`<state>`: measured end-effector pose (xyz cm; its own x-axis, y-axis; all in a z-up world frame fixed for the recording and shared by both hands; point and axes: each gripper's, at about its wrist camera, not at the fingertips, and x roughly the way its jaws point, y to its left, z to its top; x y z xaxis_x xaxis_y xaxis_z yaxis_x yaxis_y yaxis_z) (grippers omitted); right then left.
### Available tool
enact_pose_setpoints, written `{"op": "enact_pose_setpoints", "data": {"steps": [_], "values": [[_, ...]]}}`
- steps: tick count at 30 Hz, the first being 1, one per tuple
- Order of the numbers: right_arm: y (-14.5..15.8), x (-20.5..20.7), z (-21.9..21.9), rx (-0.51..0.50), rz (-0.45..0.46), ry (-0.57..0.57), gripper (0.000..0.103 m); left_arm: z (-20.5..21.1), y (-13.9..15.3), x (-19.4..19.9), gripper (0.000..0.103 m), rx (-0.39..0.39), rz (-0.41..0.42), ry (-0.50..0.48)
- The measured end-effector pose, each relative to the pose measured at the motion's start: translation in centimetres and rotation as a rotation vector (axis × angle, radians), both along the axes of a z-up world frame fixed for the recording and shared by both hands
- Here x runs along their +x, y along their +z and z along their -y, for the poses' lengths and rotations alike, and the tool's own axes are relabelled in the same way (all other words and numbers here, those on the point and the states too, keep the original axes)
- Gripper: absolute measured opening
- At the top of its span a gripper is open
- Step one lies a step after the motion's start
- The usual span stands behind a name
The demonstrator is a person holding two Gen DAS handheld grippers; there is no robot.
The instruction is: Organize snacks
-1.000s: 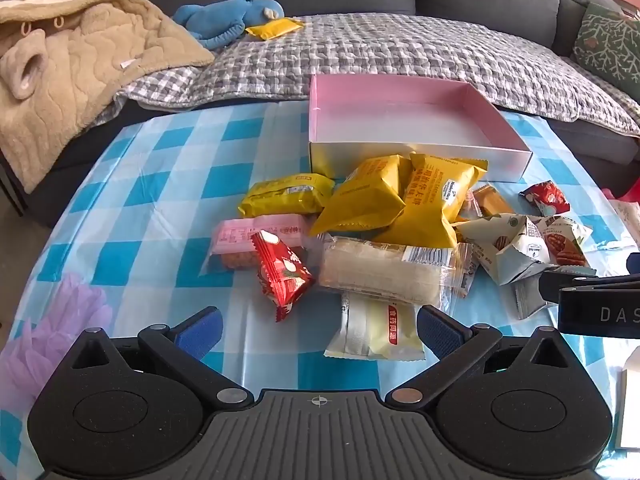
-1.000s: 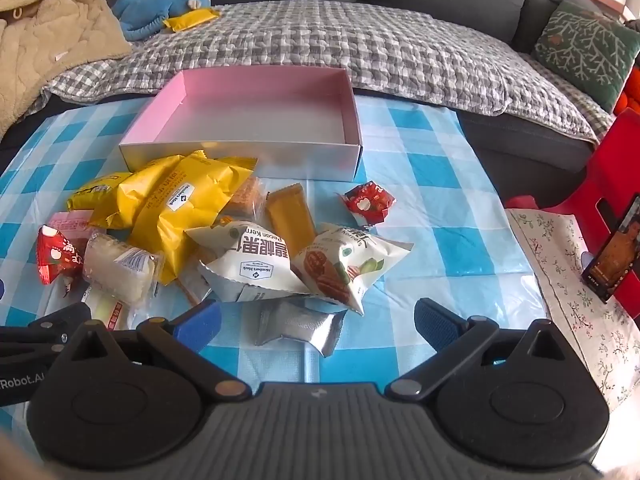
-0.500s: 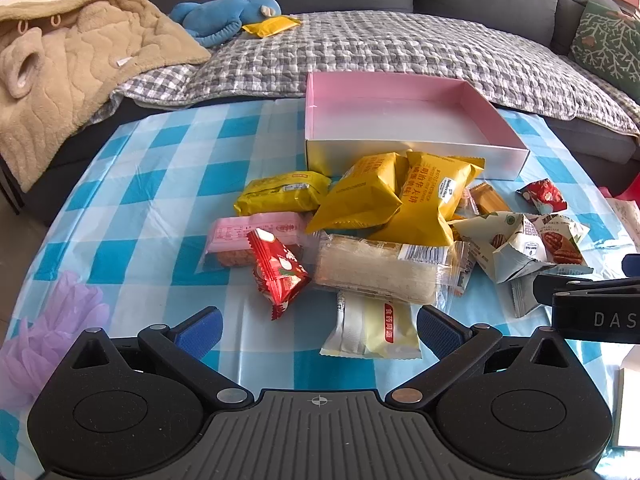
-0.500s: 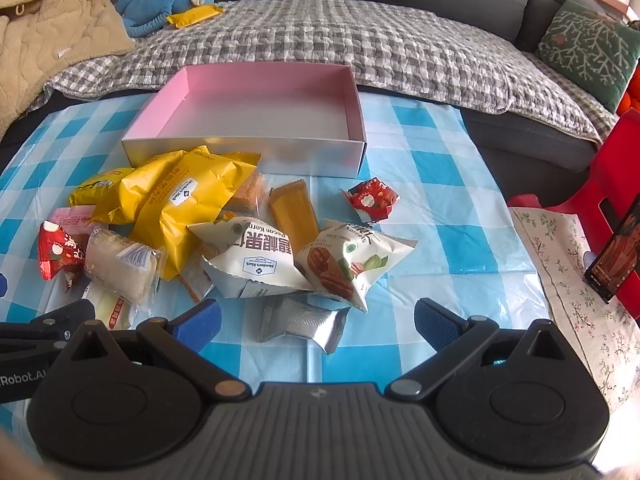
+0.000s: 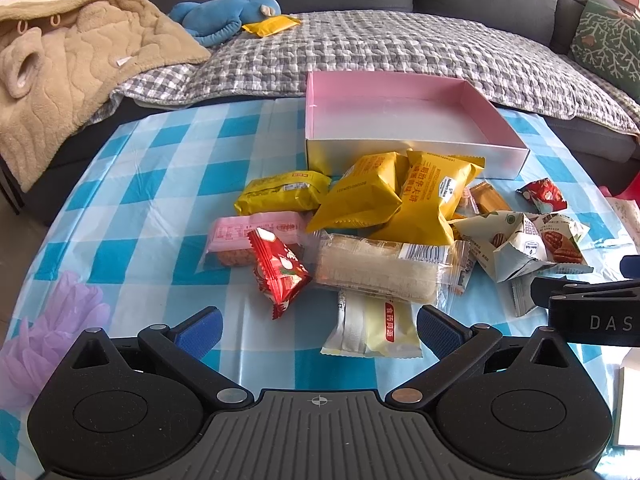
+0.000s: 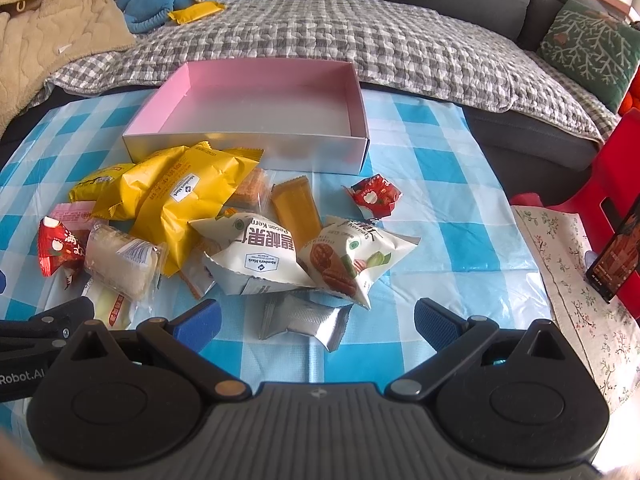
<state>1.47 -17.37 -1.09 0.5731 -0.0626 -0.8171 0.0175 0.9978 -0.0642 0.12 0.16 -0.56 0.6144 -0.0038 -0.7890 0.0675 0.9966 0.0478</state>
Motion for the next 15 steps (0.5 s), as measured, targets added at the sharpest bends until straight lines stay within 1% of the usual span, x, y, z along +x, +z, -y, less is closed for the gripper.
{"op": "enact_pose_setpoints", "data": {"steps": [15], "values": [[-0.05,-0.06,-0.14,-0.003,-0.003,0.004,0.103,-0.16,-0.04,0.11,0.103,0.005,-0.003,0.001]]}}
